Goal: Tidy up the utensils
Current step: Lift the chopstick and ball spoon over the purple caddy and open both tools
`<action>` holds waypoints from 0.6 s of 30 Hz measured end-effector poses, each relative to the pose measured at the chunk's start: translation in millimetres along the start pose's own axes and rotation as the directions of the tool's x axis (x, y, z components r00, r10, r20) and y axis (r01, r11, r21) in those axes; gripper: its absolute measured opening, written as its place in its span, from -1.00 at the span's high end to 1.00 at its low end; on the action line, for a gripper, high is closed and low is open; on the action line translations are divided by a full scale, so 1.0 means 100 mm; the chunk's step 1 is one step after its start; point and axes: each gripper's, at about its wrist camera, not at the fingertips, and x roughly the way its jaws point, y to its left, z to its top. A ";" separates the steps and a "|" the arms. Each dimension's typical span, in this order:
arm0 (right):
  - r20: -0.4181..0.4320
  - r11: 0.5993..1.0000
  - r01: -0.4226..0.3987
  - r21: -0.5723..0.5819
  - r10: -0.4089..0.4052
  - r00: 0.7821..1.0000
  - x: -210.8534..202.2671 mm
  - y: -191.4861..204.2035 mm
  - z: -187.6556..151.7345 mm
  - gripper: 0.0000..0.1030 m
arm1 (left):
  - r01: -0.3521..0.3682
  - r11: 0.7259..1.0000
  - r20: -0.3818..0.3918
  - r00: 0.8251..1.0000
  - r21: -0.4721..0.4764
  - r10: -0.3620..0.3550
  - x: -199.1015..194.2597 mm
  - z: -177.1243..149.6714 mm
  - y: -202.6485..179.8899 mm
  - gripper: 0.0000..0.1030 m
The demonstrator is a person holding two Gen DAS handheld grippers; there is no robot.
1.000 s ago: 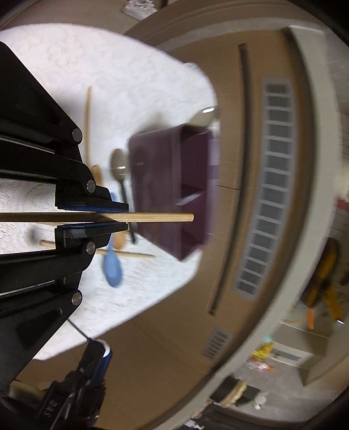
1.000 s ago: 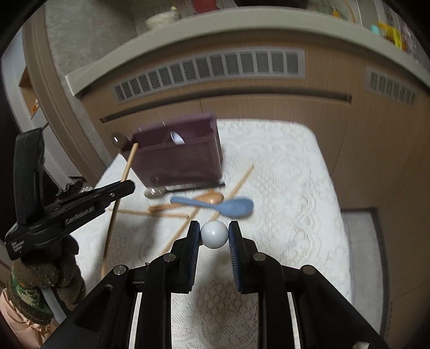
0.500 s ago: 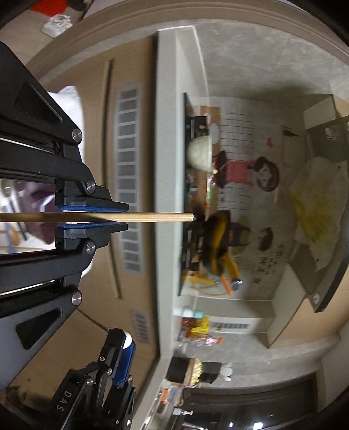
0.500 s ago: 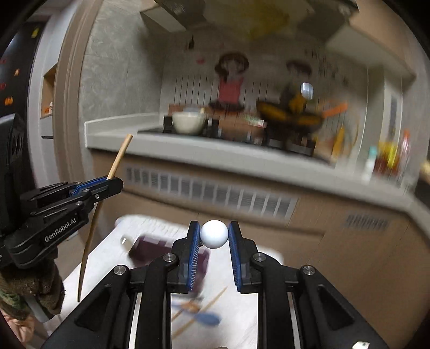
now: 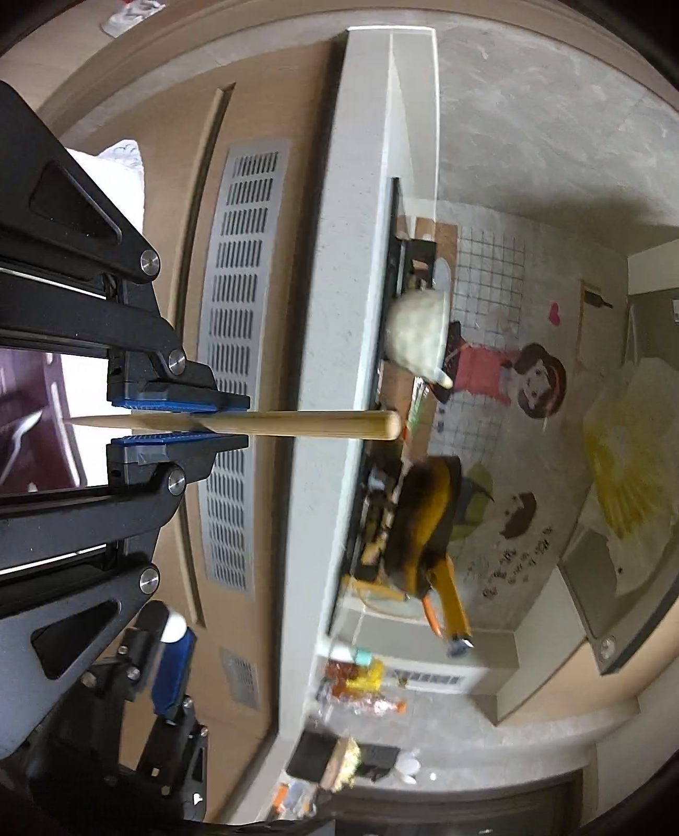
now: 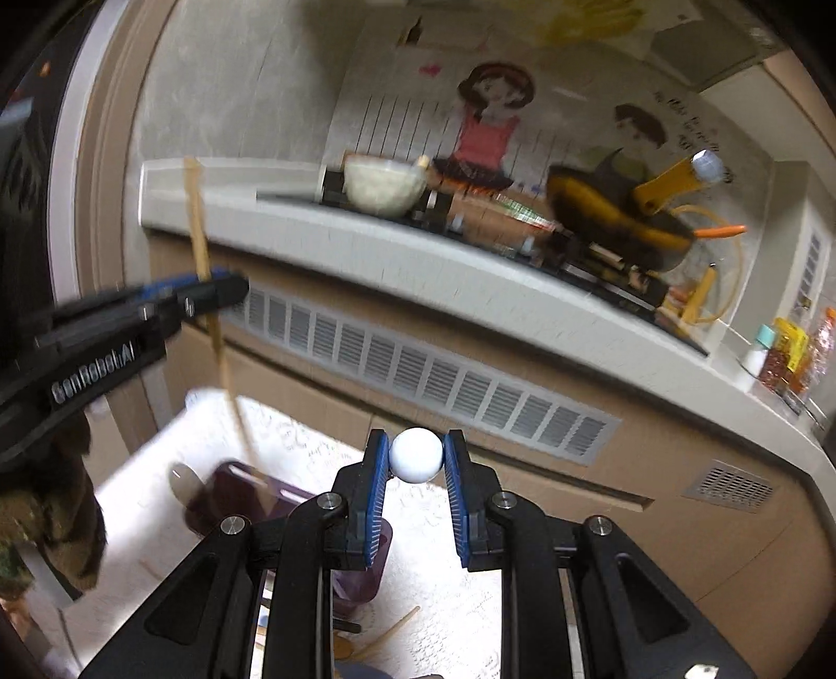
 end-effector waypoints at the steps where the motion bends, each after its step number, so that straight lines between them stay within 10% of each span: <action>1: -0.012 1.000 0.002 -0.011 -0.003 1.000 0.09 0.03 -0.03 0.61 | -0.010 1.000 -0.015 1.000 0.002 0.010 0.07 -0.07 0.03 0.87; 8: -0.175 0.997 -0.070 -0.021 0.065 0.982 0.84 0.20 -0.40 0.61 | -0.038 0.998 -0.120 0.992 -0.057 0.031 0.35 -0.47 0.27 0.87; 18: -0.254 0.994 -0.100 0.040 0.106 0.961 1.19 0.20 -0.69 0.61 | -0.021 0.999 0.014 1.000 -0.031 0.021 -0.18 -0.03 0.17 0.87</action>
